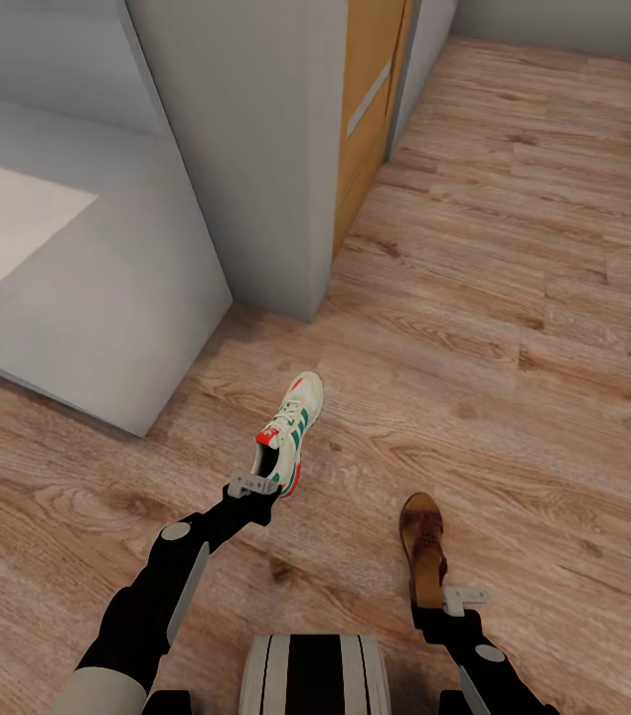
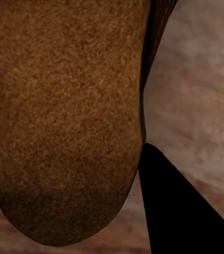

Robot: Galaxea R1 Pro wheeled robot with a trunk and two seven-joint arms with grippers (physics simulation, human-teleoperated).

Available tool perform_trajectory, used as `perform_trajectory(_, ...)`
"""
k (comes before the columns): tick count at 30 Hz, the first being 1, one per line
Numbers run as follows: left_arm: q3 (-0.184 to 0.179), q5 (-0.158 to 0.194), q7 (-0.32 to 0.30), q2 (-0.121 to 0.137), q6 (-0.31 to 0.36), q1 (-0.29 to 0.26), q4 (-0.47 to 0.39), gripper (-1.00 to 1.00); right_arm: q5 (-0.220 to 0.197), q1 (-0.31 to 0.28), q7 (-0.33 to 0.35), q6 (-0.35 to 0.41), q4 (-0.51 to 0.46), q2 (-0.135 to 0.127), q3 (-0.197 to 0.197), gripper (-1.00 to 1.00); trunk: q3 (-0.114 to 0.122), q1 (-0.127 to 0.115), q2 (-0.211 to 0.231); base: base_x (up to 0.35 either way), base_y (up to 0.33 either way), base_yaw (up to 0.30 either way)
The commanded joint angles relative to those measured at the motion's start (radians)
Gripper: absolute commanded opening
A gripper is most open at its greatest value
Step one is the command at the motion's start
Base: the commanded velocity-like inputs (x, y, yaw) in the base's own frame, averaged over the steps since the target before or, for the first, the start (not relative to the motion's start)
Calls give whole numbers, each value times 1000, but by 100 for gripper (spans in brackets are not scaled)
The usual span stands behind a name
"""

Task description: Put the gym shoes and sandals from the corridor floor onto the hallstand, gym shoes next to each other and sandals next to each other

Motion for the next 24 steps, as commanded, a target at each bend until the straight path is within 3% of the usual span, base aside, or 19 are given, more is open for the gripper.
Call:
perform_trajectory(1,1,-5,-5,-1,5,0,-1,-100,-4,0,0,3,-1,0,-1,-100,-1,0,0,0,0,0)
perform_trajectory(24,1,-5,-5,-1,5,0,-1,-100,-4,0,0,3,-1,0,0,-100,-1,0,0,-7,0,0)
